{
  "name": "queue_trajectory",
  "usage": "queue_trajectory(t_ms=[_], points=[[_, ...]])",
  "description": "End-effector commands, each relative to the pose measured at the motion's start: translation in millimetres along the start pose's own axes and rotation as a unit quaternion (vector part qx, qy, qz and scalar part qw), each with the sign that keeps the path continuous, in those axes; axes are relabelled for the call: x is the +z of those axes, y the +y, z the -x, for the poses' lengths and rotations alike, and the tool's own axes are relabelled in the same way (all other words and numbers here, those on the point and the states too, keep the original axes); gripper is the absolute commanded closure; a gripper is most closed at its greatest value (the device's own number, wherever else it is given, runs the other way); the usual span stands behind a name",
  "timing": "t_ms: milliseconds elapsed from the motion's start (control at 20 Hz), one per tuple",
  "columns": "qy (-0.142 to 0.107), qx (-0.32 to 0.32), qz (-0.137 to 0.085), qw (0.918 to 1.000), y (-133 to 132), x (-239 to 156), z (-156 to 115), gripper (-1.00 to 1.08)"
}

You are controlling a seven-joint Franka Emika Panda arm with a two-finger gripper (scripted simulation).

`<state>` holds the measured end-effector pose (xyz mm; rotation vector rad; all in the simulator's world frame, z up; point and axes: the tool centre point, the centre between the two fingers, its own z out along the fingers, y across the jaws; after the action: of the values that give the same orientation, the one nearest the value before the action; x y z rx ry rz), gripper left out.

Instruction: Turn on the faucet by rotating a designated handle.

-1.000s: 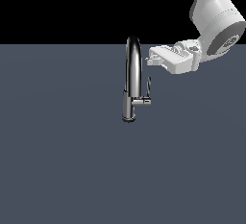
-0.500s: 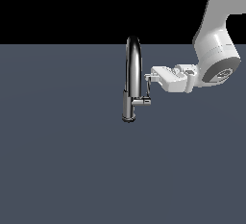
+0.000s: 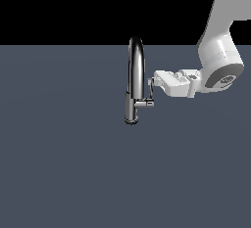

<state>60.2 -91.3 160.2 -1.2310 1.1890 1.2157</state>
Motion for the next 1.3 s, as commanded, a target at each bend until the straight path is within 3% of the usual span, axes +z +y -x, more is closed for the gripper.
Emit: queue_trajectory(t_ms=[0, 1250], points=[[0.0, 0.0, 0.0, 1.0, 0, 0, 0, 1.08], [0.0, 0.0, 0.0, 1.0, 60, 0, 8, 1.08]])
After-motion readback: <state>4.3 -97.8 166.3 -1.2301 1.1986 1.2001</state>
